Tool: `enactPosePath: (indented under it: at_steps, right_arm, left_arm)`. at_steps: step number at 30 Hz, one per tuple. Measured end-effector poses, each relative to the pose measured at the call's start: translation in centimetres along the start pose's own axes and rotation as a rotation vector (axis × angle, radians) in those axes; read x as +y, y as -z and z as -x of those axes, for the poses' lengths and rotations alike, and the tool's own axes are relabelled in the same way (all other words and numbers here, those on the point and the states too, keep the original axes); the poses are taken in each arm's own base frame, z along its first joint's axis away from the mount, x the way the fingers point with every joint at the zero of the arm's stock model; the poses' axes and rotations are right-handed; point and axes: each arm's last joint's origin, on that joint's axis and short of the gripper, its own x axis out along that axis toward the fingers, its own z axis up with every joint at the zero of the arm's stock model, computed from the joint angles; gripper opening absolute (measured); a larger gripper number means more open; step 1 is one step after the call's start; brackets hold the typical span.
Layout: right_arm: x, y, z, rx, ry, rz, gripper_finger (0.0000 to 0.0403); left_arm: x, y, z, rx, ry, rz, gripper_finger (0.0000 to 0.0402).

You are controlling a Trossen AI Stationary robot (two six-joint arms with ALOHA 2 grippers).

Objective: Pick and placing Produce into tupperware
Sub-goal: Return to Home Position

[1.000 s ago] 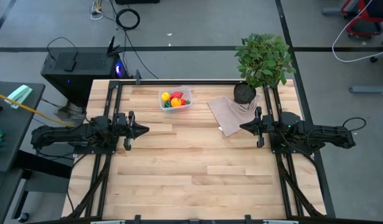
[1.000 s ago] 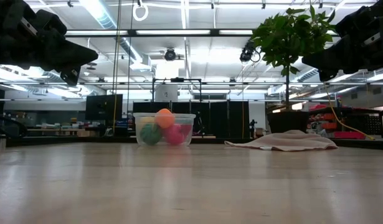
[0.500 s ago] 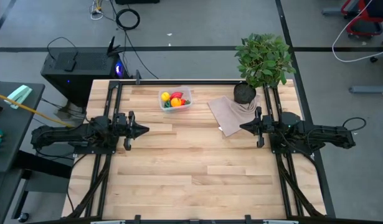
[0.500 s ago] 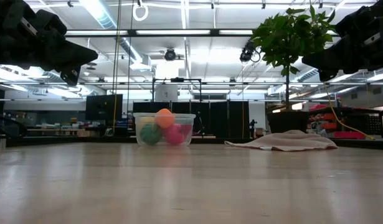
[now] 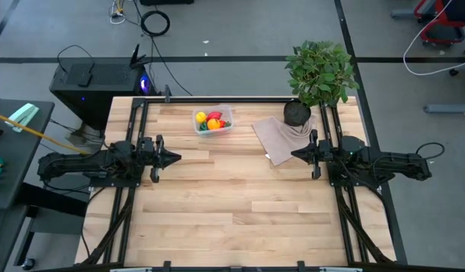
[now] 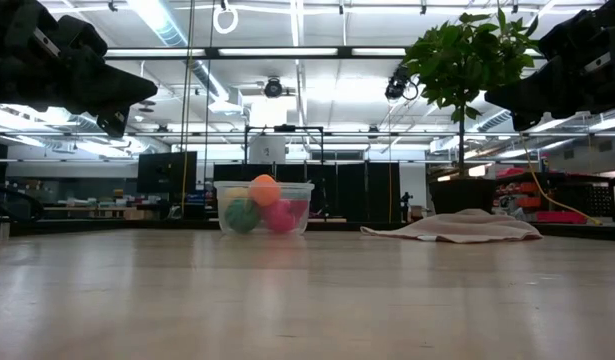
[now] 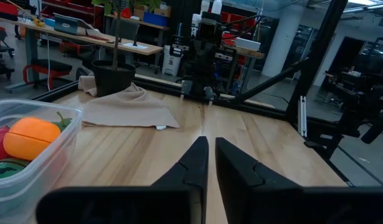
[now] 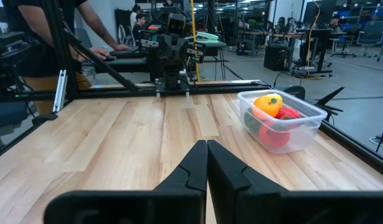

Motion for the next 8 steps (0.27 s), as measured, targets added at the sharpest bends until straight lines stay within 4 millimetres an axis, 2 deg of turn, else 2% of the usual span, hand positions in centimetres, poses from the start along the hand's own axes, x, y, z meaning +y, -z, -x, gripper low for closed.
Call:
enactPosePath:
  at_steps: [8]
  right_arm:
    - [0.00, 0.00, 0.00, 0.000, 0.000, 0.000, 0.0013]
  left_arm:
    - [0.00, 0.00, 0.00, 0.000, 0.000, 0.000, 0.0028]
